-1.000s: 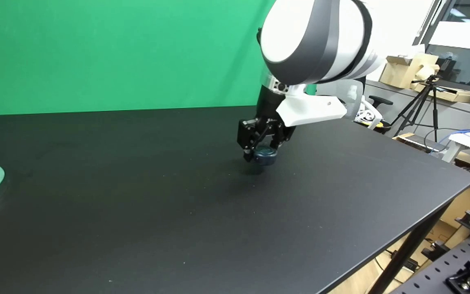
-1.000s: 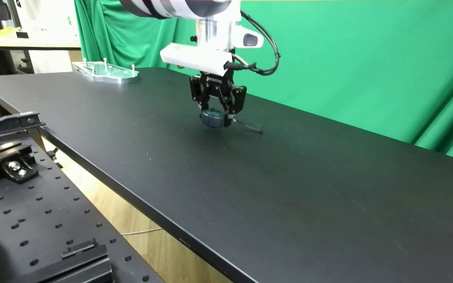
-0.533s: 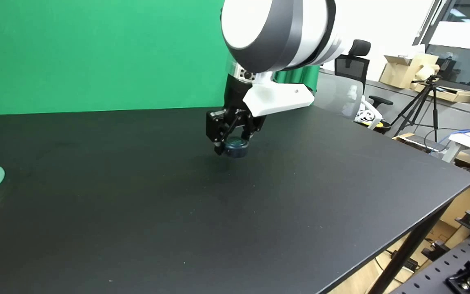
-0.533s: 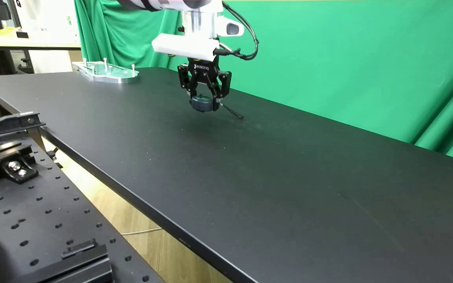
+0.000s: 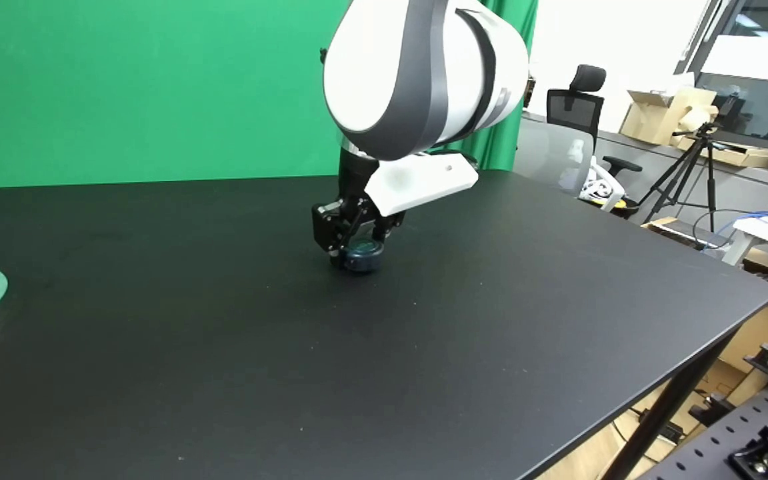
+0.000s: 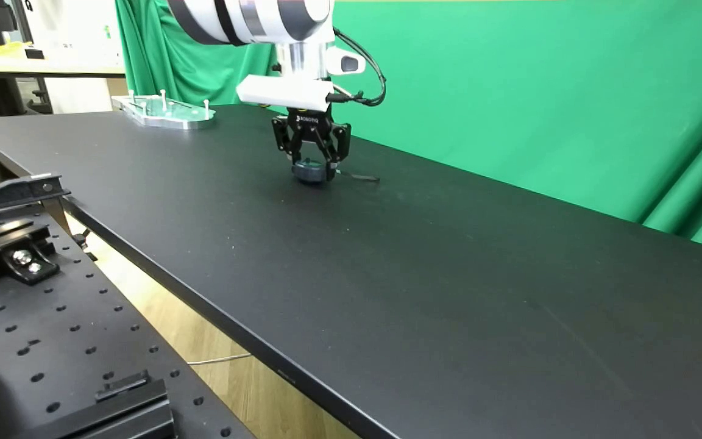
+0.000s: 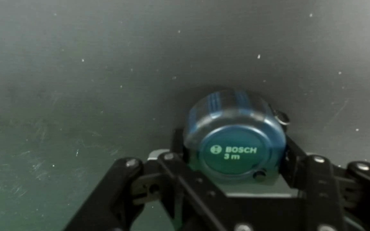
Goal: Move the object forward towards the left
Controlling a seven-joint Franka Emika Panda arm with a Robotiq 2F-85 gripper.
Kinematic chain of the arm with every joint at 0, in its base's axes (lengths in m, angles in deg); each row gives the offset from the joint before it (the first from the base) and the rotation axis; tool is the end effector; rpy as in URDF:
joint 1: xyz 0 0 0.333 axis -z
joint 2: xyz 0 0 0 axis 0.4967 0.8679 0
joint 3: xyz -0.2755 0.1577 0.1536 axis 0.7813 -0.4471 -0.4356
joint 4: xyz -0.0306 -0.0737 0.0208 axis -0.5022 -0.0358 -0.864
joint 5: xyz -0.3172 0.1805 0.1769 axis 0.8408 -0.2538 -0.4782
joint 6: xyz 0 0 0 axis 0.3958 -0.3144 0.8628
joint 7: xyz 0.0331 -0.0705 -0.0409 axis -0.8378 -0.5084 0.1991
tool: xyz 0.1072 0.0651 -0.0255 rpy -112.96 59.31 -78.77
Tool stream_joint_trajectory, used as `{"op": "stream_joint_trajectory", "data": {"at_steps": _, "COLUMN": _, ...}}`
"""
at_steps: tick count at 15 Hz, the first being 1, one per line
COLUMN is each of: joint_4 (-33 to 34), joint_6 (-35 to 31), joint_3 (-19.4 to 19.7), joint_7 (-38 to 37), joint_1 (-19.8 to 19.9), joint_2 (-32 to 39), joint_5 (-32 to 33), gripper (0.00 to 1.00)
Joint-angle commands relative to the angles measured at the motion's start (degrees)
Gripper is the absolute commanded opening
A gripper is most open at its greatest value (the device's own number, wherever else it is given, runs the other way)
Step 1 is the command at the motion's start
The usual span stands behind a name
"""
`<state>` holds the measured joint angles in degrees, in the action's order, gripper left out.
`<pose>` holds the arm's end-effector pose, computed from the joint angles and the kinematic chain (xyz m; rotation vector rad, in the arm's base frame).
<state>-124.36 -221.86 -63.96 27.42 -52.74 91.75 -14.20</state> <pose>0.5211 0.1264 0.1416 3.0288 0.4224 0.2968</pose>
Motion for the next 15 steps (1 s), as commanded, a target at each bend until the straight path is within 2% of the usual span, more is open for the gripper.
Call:
{"op": "stream_joint_trajectory", "data": {"at_steps": 1, "joint_4": 2.4, "joint_6": 0.1, "joint_3": 1.5, "joint_7": -2.8, "joint_1": -1.8, "joint_2": 1.9, "joint_5": 1.0, "gripper": 0.45}}
{"op": "stream_joint_trajectory", "data": {"at_steps": 2, "joint_4": 2.5, "joint_6": 0.1, "joint_3": 1.6, "joint_7": -2.8, "joint_1": -2.0, "joint_2": 1.9, "joint_5": 0.9, "gripper": 0.45}}
{"op": "stream_joint_trajectory", "data": {"at_steps": 3, "joint_4": 2.4, "joint_6": 0.1, "joint_3": 1.6, "joint_7": -2.8, "joint_1": -2.2, "joint_2": 1.6, "joint_5": 0.9, "gripper": 0.92}}
{"op": "stream_joint_trajectory", "data": {"at_steps": 6, "joint_4": 1.3, "joint_6": 0.8, "joint_3": 0.3, "joint_7": -1.8, "joint_1": -1.3, "joint_2": -0.1, "joint_5": 0.7, "gripper": 1.0}}
{"op": "stream_joint_trajectory", "data": {"at_steps": 8, "joint_4": 0.4, "joint_6": 1.8, "joint_3": 0.0, "joint_7": -1.9, "joint_1": -1.4, "joint_2": -1.4, "joint_5": 0.7, "gripper": 1.0}}
{"op": "stream_joint_trajectory", "data": {"at_steps": 12, "joint_4": -1.5, "joint_6": 2.9, "joint_3": 2.9, "joint_7": -4.0, "joint_1": -4.4, "joint_2": -4.0, "joint_5": 1.8, "gripper": 1.0}}
{"op": "stream_joint_trajectory", "data": {"at_steps": 15, "joint_4": -3.1, "joint_6": 3.4, "joint_3": 7.3, "joint_7": -7.9, "joint_1": -8.6, "joint_2": -6.5, "joint_5": 4.1, "gripper": 1.0}}
